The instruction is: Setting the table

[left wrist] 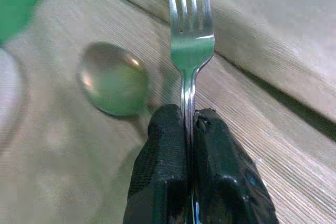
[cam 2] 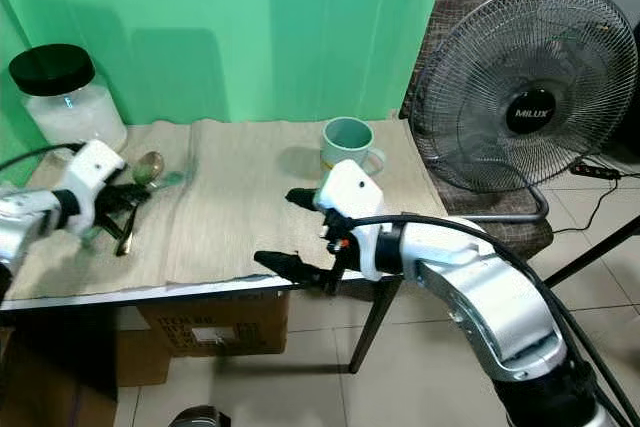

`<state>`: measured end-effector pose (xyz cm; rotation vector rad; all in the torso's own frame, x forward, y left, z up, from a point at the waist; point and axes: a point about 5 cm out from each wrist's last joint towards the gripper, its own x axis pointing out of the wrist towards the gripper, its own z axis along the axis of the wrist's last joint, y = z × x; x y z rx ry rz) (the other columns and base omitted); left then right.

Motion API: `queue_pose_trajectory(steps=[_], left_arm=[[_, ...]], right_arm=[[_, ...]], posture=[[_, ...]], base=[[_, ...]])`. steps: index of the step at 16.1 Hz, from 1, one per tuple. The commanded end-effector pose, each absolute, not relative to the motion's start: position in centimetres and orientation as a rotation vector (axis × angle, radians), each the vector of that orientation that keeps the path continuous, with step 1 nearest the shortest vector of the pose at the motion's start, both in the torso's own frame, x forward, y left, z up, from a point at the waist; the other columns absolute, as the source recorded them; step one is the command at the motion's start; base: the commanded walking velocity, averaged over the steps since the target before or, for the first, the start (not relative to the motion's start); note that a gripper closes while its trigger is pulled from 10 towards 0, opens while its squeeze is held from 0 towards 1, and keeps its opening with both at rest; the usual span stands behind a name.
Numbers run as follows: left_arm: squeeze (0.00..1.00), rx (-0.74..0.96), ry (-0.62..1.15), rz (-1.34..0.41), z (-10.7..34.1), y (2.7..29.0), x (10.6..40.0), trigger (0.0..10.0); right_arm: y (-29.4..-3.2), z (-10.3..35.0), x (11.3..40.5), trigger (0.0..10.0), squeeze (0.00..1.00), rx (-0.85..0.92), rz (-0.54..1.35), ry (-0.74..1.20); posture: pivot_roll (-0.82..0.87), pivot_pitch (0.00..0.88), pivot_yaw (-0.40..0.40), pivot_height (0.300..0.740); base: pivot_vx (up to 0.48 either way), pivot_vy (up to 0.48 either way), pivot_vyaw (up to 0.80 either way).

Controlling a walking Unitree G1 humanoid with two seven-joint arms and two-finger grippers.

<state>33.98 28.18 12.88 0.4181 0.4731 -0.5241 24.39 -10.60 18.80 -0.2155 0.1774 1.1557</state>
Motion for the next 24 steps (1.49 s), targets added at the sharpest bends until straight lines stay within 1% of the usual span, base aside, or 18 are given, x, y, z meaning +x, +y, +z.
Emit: queue_pose_trajectory(steps=[1,2,4,5,7,9,10,13,14,15,16,18,20,23,24], left_arm=[[0.0,0.428,0.401,-0.529,14.7,27.9,34.8,0.0],[0.0,0.423,0.37,-0.522,15.2,27.9,34.9,0.0],[0.0,0.348,0.253,-0.538,17.0,27.1,35.1,0.0],[0.0,0.326,0.221,-0.547,17.5,26.7,35.1,0.0],[0.0,0.217,0.078,-0.583,19.1,23.8,34.1,0.0],[0.0,0.167,0.009,-0.572,19.6,22.4,33.3,0.0],[0.0,0.147,-0.077,-0.544,20.2,20.7,32.0,0.0],[0.0,0.113,-0.196,-0.446,21.0,18.9,30.5,0.0],[0.0,0.102,-0.216,-0.399,21.1,18.8,30.3,0.0],[0.0,0.089,-0.254,-0.254,21.0,19.1,29.8,0.0],[0.0,0.076,-0.254,-0.234,20.9,19.1,29.6,0.0],[0.0,0.03,-0.282,-0.235,21.2,18.4,29.0,0.0],[0.0,0.016,-0.299,-0.272,21.6,17.5,28.4,0.0],[0.0,0.024,-0.316,-0.27,22.4,15.9,26.7,0.0],[0.0,0.035,-0.314,-0.262,22.5,15.7,26.5,4.1]], right_arm=[[-10.9,19.2,24.6,10.0,0.0,-0.201,1.144,0.145],[-11.1,19.5,24.9,10.0,0.0,-0.179,1.11,0.121],[-11.7,20.4,25.8,10.0,0.0,-0.104,0.975,0.049],[-11.8,20.5,25.9,10.0,0.0,-0.088,0.95,0.034],[-12.1,21.2,26.0,10.0,0.0,-0.026,0.826,-0.039],[-12.3,21.5,25.9,10.0,0.0,-0.006,0.763,-0.068],[-12.3,22.0,25.5,10.0,0.0,0.043,0.698,-0.117],[-12.8,22.1,25.1,10.0,0.0,0.112,0.6,-0.159],[-12.9,22.0,25.1,10.0,0.0,0.12,0.589,-0.161],[-12.7,21.8,25.2,10.0,0.0,0.136,0.57,-0.155],[-12.5,21.8,25.2,10.0,0.0,0.143,0.565,-0.153],[-11.9,21.8,25.5,10.0,0.0,0.158,0.558,-0.154],[-12.1,21.8,25.5,10.0,0.0,0.145,0.528,-0.157],[-12.7,22.1,25.0,10.0,0.0,0.14,0.45,-0.175],[-12.9,22.1,24.9,10.0,0.0,0.136,0.422,-0.174]], posture=[[0.05,0.029,-0.034,0.74],[0.05,0.028,-0.032,0.74],[0.04,0.024,-0.032,0.74],[0.04,0.024,-0.032,0.74],[0.04,0.027,-0.028,0.74],[0.04,0.032,-0.021,0.74],[0.03,0.034,-0.017,0.74],[0.03,0.031,-0.018,0.74],[0.03,0.028,-0.019,0.74],[0.03,0.024,-0.029,0.74],[0.03,0.02,-0.037,0.74],[0.03,0.014,-0.043,0.74],[0.03,0.008,-0.04,0.74],[0.02,0.0,-0.023,0.74],[0.02,0.0,-0.022,0.74]], base=[[0.0,0.0,0.0],[0.0,0.0,0.0],[0.0,0.0,0.0],[0.0,0.0,0.0],[0.0,0.0,0.0],[0.0,0.0,0.0],[0.0,0.0,0.0],[0.0,0.0,0.0],[0.0,0.0,0.0],[0.0,0.0,0.0],[0.0,0.0,0.0],[0.0,0.0,0.0],[0.0,0.0,-0.71],[0.0,0.0,-0.8],[0.0,0.0,-0.8]])
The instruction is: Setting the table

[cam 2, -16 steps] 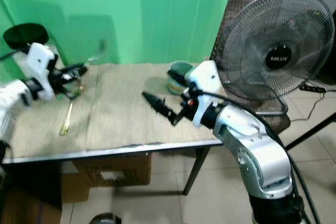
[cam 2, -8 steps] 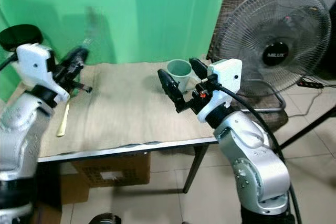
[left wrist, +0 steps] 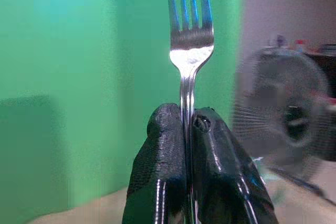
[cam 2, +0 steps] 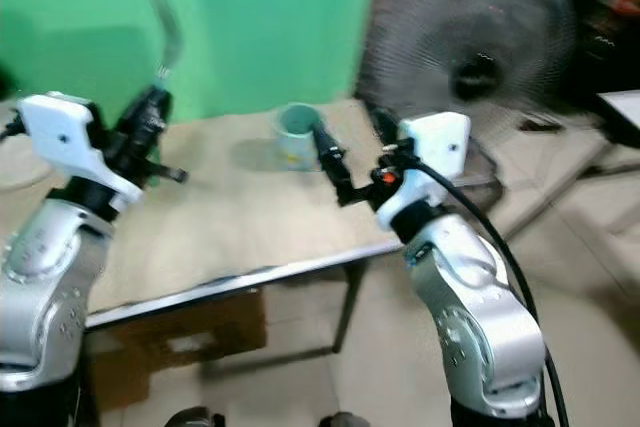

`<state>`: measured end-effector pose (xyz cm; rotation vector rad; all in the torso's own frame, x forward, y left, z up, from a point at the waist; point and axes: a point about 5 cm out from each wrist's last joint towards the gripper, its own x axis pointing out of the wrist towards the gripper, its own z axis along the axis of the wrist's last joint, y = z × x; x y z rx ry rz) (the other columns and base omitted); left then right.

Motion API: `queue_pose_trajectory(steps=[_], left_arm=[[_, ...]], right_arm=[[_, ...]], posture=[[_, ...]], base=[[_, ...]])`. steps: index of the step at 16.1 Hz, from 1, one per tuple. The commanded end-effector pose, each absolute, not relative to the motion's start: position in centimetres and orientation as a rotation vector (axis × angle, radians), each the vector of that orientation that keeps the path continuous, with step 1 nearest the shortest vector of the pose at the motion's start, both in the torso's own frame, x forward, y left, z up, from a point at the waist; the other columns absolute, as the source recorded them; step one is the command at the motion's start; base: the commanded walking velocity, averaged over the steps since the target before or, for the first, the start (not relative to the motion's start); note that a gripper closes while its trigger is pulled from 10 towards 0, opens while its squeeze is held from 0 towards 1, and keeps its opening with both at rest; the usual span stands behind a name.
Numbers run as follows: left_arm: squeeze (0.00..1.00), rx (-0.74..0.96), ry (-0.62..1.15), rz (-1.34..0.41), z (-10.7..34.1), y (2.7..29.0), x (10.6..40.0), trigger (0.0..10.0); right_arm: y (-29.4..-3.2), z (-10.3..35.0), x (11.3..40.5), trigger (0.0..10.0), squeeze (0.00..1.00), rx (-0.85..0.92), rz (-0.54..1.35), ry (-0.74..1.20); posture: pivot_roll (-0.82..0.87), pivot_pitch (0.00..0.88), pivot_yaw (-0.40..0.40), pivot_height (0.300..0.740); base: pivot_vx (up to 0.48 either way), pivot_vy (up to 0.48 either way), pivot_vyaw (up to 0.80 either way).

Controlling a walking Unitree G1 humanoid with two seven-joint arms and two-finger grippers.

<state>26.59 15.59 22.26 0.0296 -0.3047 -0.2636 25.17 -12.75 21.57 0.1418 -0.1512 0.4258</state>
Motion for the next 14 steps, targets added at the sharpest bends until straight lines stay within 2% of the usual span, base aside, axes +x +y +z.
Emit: queue_pose_trajectory(steps=[1,2,4,7,10,12,14], left_arm=[[0.0,0.062,-0.316,-0.221,22.6,15.5,26.3,10.0],[0.0,0.098,-0.336,-0.166,22.7,15.3,26.2,10.0],[0.0,0.045,-0.339,-0.127,22.7,14.8,25.9,10.0],[0.0,-0.005,-0.361,-0.076,22.6,15.0,25.7,10.0],[0.0,0.012,-0.26,-0.099,21.0,15.2,25.2,10.0],[0.0,0.061,-0.191,-0.075,19.7,15.7,25.0,10.0],[0.0,0.067,-0.157,-0.058,19.2,15.8,25.2,10.0]], right_arm=[[-13.2,22.1,24.8,10.0,0.0,0.116,0.384,-0.175],[-13.3,22.3,24.8,10.0,0.0,0.052,0.367,-0.188],[-13.6,22.1,25.0,10.0,0.0,0.034,0.35,-0.156],[-14.3,22.0,25.4,10.0,0.0,0.122,0.245,-0.156],[-14.2,21.4,25.5,10.0,0.0,0.183,0.21,-0.131],[-14.7,20.3,25.8,10.0,0.0,0.114,0.137,-0.078],[-14.5,19.2,25.7,10.0,0.0,0.04,0.206,-0.003]], posture=[[0.02,0.0,-0.02,0.74],[0.02,0.0,-0.02,0.74],[0.01,0.0,-0.026,0.74],[0.02,0.0,-0.03,0.74],[0.02,0.0,-0.035,0.74],[0.01,0.0,-0.038,0.74],[0.01,0.0,-0.039,0.74]], base=[[0.0,0.0,-0.8],[0.0,0.0,-0.8],[0.0,0.0,-0.8],[0.0,0.0,-0.8],[0.0,0.0,-0.8],[0.0,0.0,-0.8],[0.0,0.0,-0.79]])
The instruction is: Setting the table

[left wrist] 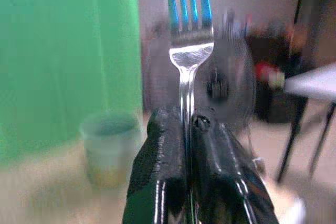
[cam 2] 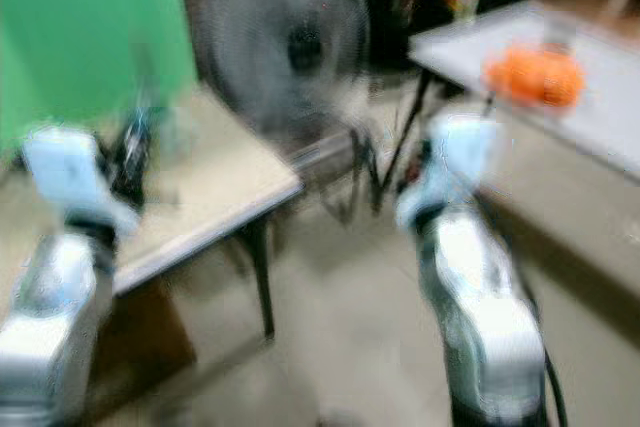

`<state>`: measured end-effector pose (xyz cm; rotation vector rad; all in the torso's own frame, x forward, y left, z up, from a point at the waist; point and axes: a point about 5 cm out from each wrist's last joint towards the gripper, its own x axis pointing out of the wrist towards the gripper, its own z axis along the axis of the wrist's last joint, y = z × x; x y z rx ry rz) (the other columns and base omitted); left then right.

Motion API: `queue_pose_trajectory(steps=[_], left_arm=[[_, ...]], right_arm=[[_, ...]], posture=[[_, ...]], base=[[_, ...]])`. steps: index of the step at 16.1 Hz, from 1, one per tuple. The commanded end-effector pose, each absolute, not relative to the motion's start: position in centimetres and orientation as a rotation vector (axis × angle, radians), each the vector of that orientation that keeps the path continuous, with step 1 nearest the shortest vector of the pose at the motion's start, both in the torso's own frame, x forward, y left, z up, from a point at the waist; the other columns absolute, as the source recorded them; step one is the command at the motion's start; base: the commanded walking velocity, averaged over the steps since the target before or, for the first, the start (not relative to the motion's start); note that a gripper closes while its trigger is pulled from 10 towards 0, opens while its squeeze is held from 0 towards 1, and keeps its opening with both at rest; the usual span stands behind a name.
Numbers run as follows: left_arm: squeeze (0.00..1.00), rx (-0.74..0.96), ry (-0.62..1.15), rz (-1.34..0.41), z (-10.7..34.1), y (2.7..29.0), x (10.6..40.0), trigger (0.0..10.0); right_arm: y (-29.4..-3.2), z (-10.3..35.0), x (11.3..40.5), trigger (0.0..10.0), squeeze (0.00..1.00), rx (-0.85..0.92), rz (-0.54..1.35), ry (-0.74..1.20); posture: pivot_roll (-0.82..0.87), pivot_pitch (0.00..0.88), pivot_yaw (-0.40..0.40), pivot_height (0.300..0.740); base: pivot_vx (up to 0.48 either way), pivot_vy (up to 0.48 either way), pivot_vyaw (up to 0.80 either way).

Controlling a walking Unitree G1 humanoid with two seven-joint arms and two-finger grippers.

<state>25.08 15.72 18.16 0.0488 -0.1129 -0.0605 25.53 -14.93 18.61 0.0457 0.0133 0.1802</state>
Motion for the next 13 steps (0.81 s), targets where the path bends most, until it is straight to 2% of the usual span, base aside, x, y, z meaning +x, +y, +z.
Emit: queue_pose_trajectory(steps=[1,11,13], left_arm=[[0.0,0.078,-0.151,-0.057,19.2,15.6,25.3,10.0],[0.0,0.035,-0.153,-0.127,18.7,14.7,25.4,10.0],[0.0,0.029,-0.15,-0.153,18.6,14.2,25.7,10.0]], right_arm=[[-14.3,18.9,25.5,10.0,0.0,0.026,0.237,0.019],[-15.3,18.2,25.8,10.0,0.0,0.018,0.131,0.057],[-15.4,18.2,25.7,10.0,0.0,0.007,0.134,0.058]], posture=[[0.01,0.0,-0.042,0.74],[-0.01,0.0,-0.034,0.74],[-0.02,0.0,-0.034,0.74]], base=[[0.0,0.0,-0.8],[0.0,0.0,-0.8],[0.251,0.0,-0.36]])
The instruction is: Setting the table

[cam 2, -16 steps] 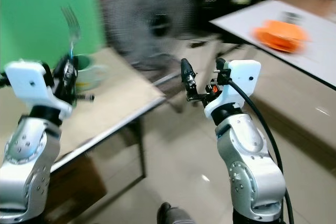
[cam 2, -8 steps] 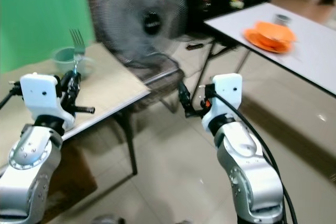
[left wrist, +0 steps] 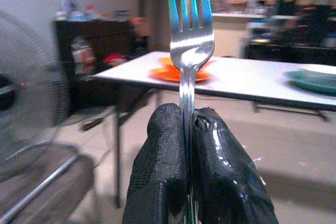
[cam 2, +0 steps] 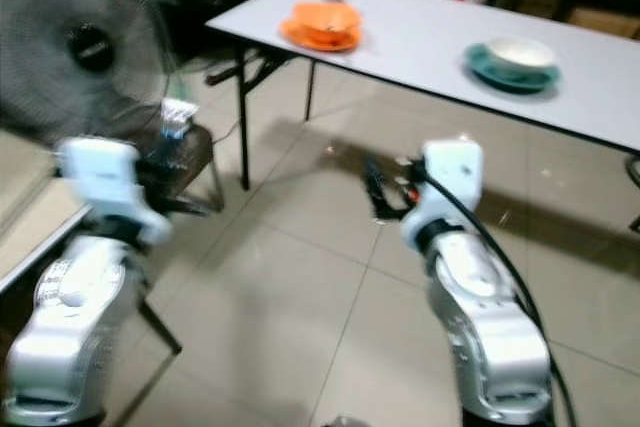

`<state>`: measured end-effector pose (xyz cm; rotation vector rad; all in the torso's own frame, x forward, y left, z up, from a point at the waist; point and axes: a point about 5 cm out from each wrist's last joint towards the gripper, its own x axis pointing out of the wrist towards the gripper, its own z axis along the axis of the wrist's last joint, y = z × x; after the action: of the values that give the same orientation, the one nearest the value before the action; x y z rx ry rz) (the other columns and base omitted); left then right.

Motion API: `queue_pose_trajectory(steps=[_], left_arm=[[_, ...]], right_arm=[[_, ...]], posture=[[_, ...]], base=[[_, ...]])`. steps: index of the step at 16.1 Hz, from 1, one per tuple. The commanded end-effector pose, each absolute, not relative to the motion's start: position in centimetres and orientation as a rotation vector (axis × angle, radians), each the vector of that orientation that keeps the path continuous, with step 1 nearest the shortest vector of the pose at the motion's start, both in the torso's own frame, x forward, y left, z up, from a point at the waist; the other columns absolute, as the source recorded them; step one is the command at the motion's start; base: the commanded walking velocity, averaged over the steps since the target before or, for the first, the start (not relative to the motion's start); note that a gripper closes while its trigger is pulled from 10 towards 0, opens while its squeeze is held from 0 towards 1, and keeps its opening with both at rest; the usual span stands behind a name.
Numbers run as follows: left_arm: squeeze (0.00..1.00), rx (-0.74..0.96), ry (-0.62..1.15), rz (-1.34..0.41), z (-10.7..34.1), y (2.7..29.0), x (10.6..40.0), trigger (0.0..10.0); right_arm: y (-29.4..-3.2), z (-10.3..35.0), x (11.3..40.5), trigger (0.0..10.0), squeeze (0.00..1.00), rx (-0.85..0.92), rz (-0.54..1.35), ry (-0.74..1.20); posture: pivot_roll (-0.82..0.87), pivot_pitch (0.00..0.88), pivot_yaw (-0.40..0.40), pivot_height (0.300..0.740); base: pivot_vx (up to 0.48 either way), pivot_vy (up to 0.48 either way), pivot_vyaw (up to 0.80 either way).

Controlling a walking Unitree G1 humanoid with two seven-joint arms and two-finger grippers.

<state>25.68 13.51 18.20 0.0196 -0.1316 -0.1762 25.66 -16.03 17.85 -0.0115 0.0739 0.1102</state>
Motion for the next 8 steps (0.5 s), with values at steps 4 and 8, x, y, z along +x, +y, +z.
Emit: queue_pose_trajectory(steps=[4,8], left_arm=[[0.0,0.015,-0.142,-0.189,18.33,13.51,25.81,10.0],[0.0,0.009,-0.14,-0.206,18.11,13.52,25.87,10.0]], right_arm=[[-15.95,18.0,25.73,10.0,0.0,-0.02,0.111,0.073],[-15.63,18.15,25.65,10.0,0.0,-0.018,0.137,0.063]], posture=[[-0.03,0.0,-0.033,0.74],[-0.03,0.0,-0.02,0.74]], base=[[0.298,0.0,0.0],[0.344,0.0,-0.57]])
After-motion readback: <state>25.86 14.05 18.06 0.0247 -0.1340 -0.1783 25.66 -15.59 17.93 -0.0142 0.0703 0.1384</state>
